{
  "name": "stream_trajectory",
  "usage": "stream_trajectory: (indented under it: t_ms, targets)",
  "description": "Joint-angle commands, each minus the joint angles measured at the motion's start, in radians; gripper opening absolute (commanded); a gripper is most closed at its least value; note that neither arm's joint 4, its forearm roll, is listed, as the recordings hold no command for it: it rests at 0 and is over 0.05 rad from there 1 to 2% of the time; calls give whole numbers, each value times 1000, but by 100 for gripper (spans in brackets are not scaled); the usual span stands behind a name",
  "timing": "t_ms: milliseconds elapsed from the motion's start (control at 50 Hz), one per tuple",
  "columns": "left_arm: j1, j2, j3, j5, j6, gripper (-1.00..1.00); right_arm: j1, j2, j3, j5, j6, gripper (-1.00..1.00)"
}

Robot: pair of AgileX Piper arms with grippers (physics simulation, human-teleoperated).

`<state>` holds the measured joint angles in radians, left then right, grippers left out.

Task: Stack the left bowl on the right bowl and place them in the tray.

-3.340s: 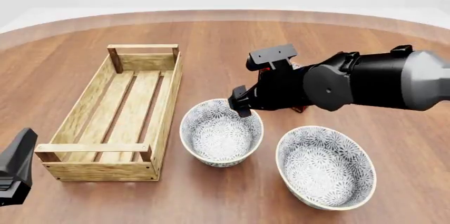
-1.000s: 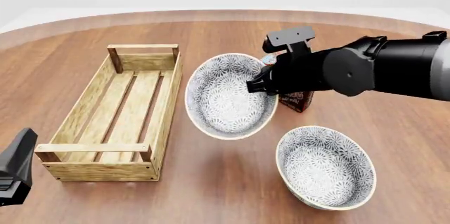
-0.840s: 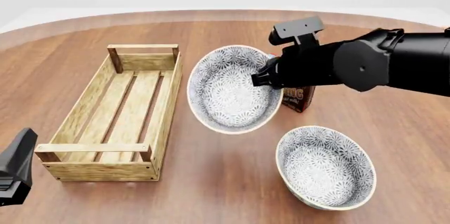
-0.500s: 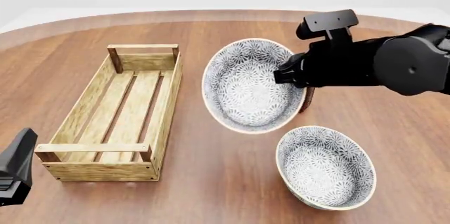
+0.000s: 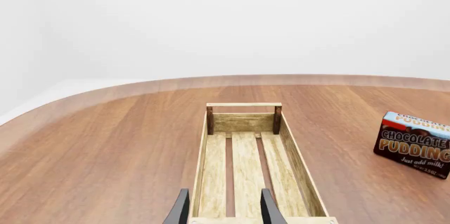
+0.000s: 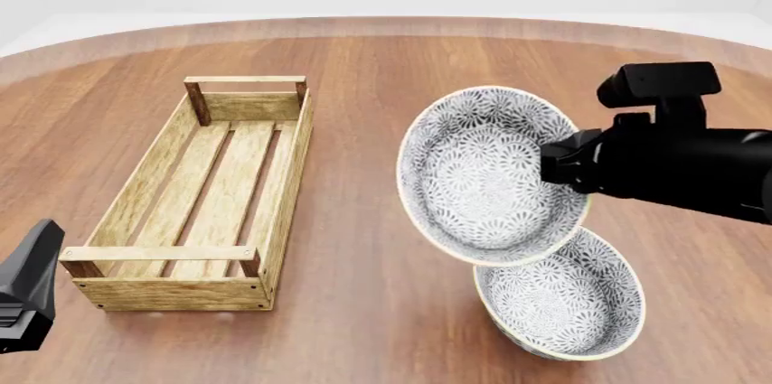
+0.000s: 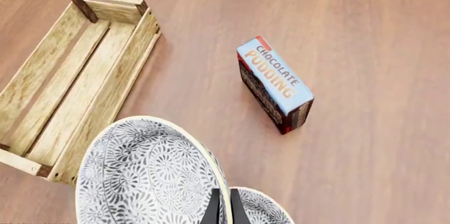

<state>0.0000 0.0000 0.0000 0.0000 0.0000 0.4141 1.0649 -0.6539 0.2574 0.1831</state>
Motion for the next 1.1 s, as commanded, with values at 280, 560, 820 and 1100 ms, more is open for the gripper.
stream_trajectory:
  t_ms: [280, 560, 820, 1100]
  targets:
    - [0, 0, 0, 0, 0, 100, -94, -210, 203, -20, 65, -100]
    - [0, 0, 0, 0, 0, 100, -139, -284, 290, -40, 96, -100]
    - [0, 0, 0, 0, 0, 100, -198, -286, 348, -86, 110, -100]
    - [0, 0, 0, 0, 0, 100, -224, -249, 368, -134, 118, -100]
